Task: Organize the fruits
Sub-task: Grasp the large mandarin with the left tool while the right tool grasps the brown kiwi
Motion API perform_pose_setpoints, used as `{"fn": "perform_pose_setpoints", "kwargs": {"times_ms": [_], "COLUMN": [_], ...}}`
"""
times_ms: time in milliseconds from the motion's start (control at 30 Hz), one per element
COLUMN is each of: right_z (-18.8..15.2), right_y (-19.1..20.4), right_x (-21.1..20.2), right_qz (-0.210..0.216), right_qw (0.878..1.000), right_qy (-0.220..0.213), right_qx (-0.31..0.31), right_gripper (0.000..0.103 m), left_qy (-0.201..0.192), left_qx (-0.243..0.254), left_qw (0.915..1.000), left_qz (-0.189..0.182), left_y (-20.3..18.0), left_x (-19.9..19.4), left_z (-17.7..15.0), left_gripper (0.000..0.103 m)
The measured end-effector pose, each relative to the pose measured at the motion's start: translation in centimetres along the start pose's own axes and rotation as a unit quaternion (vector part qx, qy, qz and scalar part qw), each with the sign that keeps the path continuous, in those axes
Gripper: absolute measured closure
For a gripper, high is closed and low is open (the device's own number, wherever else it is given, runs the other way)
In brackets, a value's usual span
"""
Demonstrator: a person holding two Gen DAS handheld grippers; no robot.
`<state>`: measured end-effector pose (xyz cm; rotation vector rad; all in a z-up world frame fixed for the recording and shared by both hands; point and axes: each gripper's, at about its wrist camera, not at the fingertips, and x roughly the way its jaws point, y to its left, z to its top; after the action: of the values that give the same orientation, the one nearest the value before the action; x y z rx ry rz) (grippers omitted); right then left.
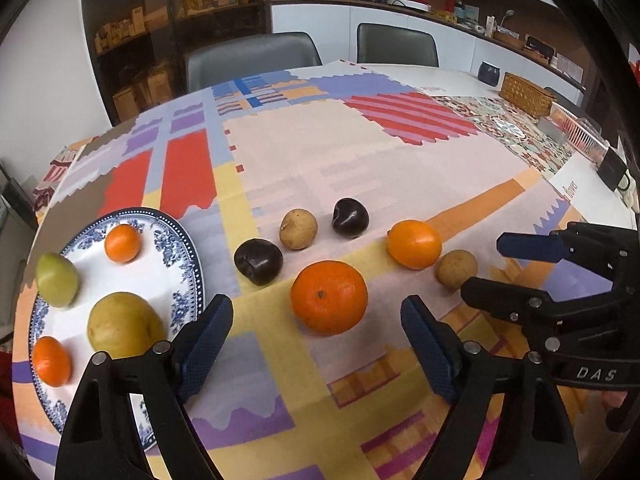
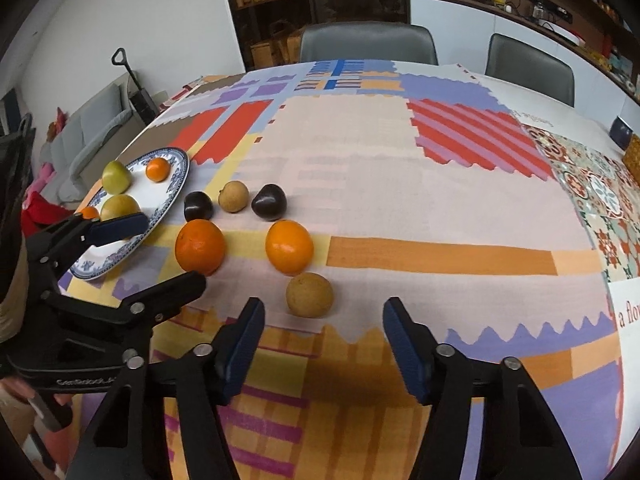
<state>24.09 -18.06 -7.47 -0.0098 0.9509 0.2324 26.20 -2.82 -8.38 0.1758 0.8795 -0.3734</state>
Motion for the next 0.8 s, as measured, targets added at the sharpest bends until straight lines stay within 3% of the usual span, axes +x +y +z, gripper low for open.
{"fn": "perform_pose_setpoints", "kwargs": {"times_ms": [233,567,667,800], "right_z": [0.2,0.5,0.5,0.5], "right_y": [-0.1,-0.1,-0.1,0.0], "right_x": [1.3,2.4,2.5,2.3], "right_qz": [0.014,0.030,0.036,0.040], "right_qw": [1.000,0.999,0.999,0.999], "right_qy": [0.010,0.017,0.018,0.016], "right_qx": [0.002,0.005,0.008,0.009], "right_gripper": [0.054,0.067,0.073,0.073], "left_qy": [0.018,0.026,0.028,0.027], "left_qx": [-0.018,-0.030,-0.034,-0.036], "left_qw": [0.9995,0.9986,0.9984,0.9984], "left_qz": [-0.018,-0.034,-0.034,-0.035], "left_y": [0.3,0.4,0.4,0.4], "left_x": [1.5,2.4,2.3,1.9], "left_z": [0.2,0.5,0.6,0.5], "left_gripper": [0.033,0.061,0.061,0.062]}}
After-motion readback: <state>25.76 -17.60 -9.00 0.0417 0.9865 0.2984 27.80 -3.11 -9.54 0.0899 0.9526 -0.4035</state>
